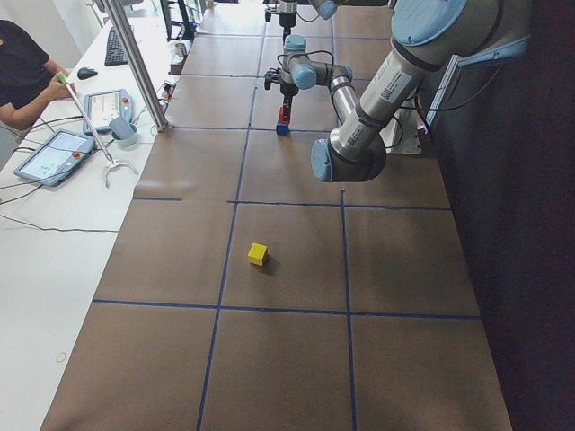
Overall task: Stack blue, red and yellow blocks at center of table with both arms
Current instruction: 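Lower the red cube onto the blue cube and open the left gripper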
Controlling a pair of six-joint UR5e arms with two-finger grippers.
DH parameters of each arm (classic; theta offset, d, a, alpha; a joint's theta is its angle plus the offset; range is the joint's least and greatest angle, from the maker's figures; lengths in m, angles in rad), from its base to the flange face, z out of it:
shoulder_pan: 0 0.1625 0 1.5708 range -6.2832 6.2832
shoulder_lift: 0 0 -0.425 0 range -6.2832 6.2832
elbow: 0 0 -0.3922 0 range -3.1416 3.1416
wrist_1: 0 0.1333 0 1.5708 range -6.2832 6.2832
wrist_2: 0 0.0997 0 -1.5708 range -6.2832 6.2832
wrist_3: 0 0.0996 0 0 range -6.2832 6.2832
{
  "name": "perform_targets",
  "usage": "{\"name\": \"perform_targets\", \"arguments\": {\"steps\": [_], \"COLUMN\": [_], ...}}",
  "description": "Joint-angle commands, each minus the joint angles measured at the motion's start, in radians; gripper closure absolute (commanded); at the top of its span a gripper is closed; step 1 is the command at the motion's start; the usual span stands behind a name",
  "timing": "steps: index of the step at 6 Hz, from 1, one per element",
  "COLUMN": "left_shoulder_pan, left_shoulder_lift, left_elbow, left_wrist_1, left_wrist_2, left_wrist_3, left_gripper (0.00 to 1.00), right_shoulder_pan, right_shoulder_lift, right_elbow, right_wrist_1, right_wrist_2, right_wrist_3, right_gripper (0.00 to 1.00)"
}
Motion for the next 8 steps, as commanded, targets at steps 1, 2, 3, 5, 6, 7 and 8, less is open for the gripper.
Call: {"name": "perform_targets", "arguments": {"steps": [1, 2, 3, 5, 6, 7, 8], "left_shoulder_pan": [0.0, 0.0, 0.0, 0.002, 0.002, 0.003, 0.003], "left_shoulder_lift": [-0.004, -0.004, -0.004, -0.011, -0.013, -0.013, -0.013], "left_elbow": [0.02, 0.02, 0.021, 0.024, 0.027, 0.027, 0.029], "left_wrist_1": [-0.007, -0.007, -0.007, -0.008, -0.008, -0.008, -0.008], "left_wrist_2": [0.013, 0.013, 0.013, 0.013, 0.013, 0.013, 0.015], "left_wrist_3": [0.001, 0.003, 0.003, 0.006, 0.007, 0.007, 0.007], "left_gripper": [0.89, 0.86, 0.84, 0.84, 0.84, 0.83, 0.81], "right_shoulder_pan": [-0.001, -0.002, -0.002, -0.004, -0.002, -0.004, -0.002], "right_shoulder_lift": [0.0, 0.0, 0.0, 0.0, 0.0, 0.0, 0.0], "right_elbow": [0.0, 0.0, 0.0, 0.0, 0.0, -0.002, -0.002], "right_wrist_1": [0.0, 0.001, 0.001, 0.001, 0.001, 0.001, 0.001], "right_wrist_2": [0.0, -0.002, -0.002, -0.003, -0.003, -0.003, -0.003], "right_wrist_3": [0.0, 0.0, 0.0, 0.002, 0.002, 0.002, 0.002], "right_gripper": [0.0, 0.0, 0.0, 0.0, 0.0, 0.0, 0.0]}}
